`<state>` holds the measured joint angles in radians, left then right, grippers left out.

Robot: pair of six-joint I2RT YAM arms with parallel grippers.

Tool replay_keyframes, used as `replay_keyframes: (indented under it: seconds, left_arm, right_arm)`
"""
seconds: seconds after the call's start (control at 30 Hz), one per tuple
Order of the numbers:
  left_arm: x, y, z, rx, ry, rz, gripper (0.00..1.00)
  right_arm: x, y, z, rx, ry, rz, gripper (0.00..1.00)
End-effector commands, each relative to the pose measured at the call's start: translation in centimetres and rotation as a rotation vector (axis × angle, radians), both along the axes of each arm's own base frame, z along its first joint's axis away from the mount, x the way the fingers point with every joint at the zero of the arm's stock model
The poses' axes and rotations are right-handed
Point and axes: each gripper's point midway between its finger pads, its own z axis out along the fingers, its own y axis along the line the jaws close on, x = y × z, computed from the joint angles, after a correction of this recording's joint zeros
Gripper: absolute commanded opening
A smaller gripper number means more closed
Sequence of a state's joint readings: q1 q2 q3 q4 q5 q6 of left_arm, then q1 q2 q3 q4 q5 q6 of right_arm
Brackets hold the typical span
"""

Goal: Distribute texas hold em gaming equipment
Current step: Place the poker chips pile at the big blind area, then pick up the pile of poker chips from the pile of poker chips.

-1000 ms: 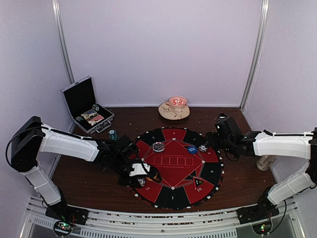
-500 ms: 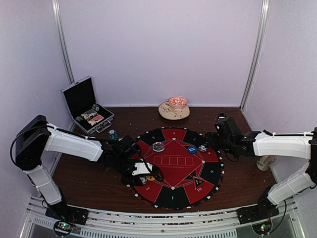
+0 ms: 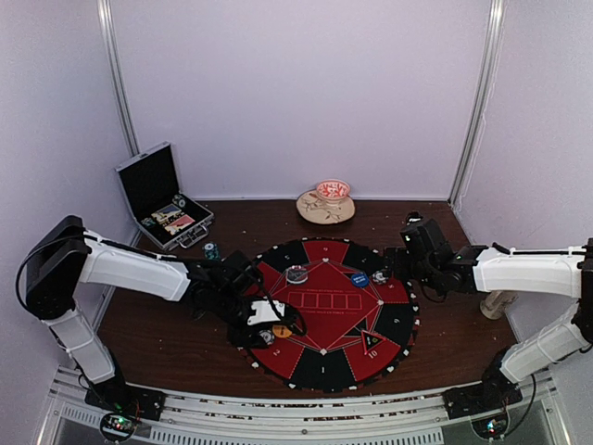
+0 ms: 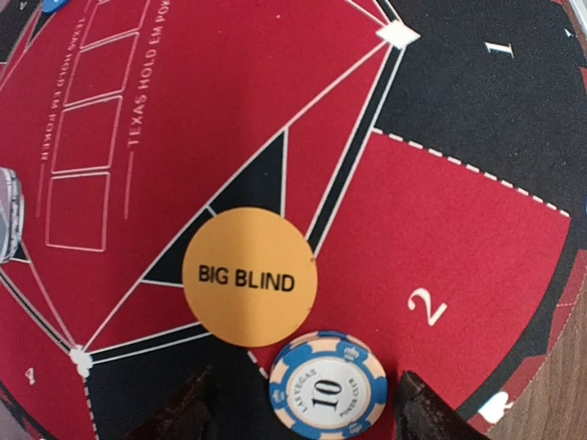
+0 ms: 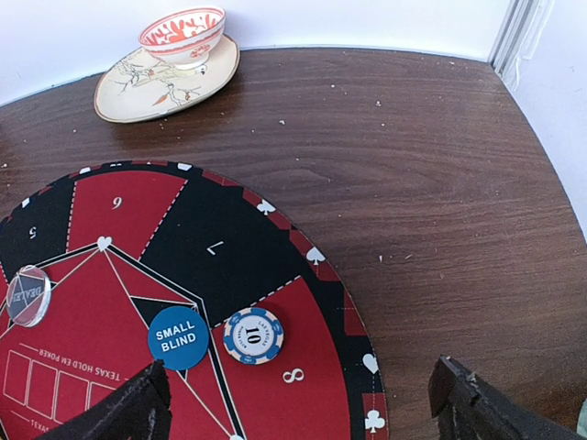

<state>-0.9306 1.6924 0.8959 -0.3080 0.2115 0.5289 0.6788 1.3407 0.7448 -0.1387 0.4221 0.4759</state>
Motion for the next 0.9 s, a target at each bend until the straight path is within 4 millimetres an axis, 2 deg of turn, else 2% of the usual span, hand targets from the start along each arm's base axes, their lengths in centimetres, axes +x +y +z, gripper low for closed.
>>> replay_keyframes:
  seconds: [0.0,0.13,0.23,0.47,0.63,0.77,0.87]
  left_arm:
    - [0.7,-0.3,3.0,-0.047,-0.069,0.007,0.69]
    - [1.1,0.7,5.7,-0.081,-0.127,0.027,0.75]
    - [2.8,1.9,7.9,-0.101,-0.189,0.088,0.80]
    - [9.7,5.3,12.8,-0.183,-0.251,0.297,0.94]
    - [15.8,8.2,12.8,-0.184,-0.228,0.451,0.98]
    - [19.8,9.8,10.8,-0.158,-0.161,0.547,0.97]
    - [21.6,10.6,8.6,-0.132,-0.105,0.585,0.92]
  right_arm:
    - [-0.1,0.2,0.1,0.000,-0.008,0.009,1.00]
    - [-0.2,0.3,0.3,0.003,-0.011,0.011,1.00]
    - [-0.2,0.3,0.4,0.006,-0.013,0.013,1.00]
    - [-0.2,0.4,0.3,0.002,-0.011,0.015,1.00]
    - [-0.2,0.5,0.1,-0.002,-0.006,0.016,1.00]
    - [-0.2,0.5,0.0,-0.006,-0.004,0.019,1.00]
    - [-0.2,0.6,0.1,-0.007,-0.005,0.022,1.00]
